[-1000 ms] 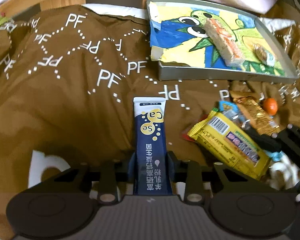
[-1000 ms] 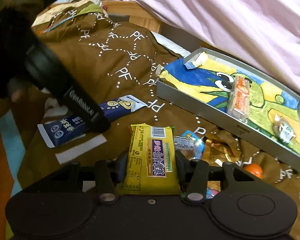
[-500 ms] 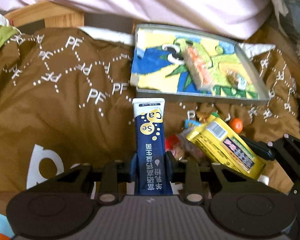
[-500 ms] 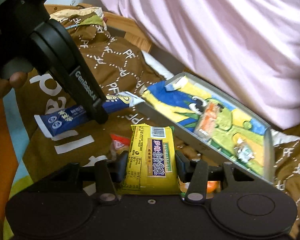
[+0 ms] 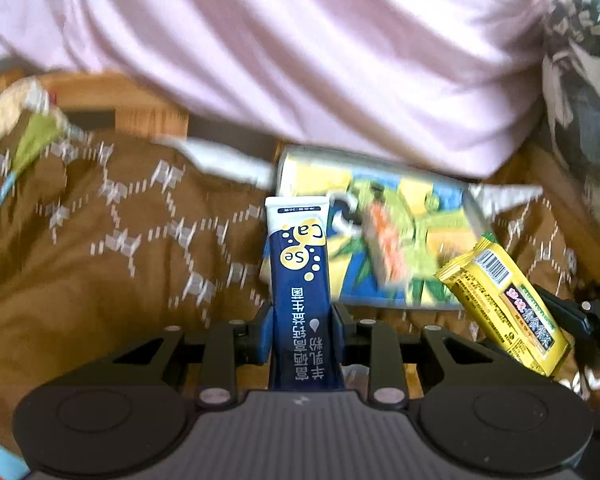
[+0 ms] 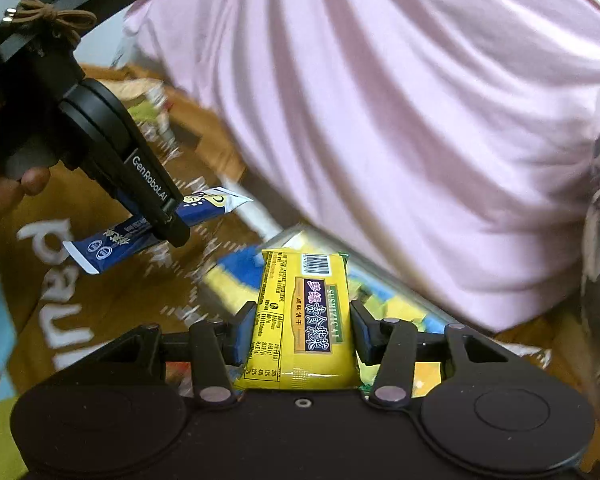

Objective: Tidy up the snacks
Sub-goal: 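Carry the wafer pack with the right gripper into the tray while the left gripper carries the milk stick there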

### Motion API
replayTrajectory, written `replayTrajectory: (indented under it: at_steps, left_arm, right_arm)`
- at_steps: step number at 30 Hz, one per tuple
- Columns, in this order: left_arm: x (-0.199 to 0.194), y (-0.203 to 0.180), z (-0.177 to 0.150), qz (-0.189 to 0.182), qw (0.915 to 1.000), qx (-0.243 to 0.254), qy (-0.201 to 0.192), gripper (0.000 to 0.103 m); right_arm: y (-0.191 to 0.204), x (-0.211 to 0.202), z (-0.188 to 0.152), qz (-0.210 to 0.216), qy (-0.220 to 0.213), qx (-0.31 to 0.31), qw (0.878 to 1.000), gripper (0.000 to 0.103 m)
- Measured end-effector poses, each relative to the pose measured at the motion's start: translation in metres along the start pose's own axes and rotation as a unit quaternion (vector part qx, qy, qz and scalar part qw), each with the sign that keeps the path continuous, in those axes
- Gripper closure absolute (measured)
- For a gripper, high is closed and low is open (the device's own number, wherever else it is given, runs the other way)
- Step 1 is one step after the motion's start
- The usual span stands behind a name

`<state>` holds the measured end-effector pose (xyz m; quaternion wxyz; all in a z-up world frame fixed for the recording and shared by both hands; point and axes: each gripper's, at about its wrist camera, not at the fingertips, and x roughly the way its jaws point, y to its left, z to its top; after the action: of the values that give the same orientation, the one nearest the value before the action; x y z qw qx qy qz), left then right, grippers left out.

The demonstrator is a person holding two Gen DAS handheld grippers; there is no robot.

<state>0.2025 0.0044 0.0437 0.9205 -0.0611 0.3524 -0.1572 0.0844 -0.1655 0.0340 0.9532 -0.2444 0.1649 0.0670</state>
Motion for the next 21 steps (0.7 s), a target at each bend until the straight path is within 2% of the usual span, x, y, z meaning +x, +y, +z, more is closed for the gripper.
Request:
replayTrajectory:
  at_steps: [4, 9, 13, 16, 21]
  left_arm:
    - [0.004, -0.023, 0.022, 0.0, 0.9986, 0.017, -0.05, 0.071]
    - [0.031, -0.047, 0.046, -0.016, 0.9948, 0.03, -0.096, 0.071]
    - [0.059, -0.054, 0.052, -0.014, 0.9913, 0.04, -0.125, 0.071]
    - [0.087, -0.053, 0.053, -0.014, 0.9908, 0.022, -0.132, 0.071]
    - [0.125, -0.044, 0.049, -0.012, 0.9926, 0.021, -0.119, 0.071]
  right_arm:
    - [-0.012, 0.021, -0.005, -0.038, -0.032, 0.024, 0.998, 0.053]
    - [-0.032, 0.053, -0.013, -0.064, -0.038, 0.06, 0.995, 0.053]
    - [-0.047, 0.082, -0.021, -0.079, -0.029, 0.085, 0.993, 0.053]
    - [-0.054, 0.107, -0.029, -0.086, -0.014, 0.098, 0.991, 0.053]
    - [-0.06, 0.149, -0.046, -0.089, 0.026, 0.123, 0.988, 0.053]
